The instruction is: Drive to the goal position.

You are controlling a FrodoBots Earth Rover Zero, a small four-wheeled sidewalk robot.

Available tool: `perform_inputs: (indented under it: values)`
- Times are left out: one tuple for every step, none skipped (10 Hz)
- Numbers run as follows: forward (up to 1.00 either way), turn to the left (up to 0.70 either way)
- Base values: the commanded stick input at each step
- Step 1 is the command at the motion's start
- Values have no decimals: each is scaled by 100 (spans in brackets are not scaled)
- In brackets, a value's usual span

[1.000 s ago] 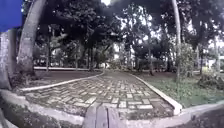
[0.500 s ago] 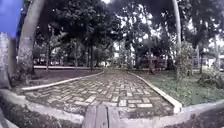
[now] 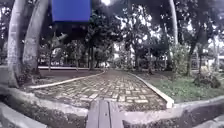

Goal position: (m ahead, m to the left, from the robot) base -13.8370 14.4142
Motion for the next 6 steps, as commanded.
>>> perform_inputs:
  values:
    - [-45, 0]
    - [-45, 0]
    - [-45, 0]
    - [-45, 0]
    - [-45, 0]
    - [-45, -9]
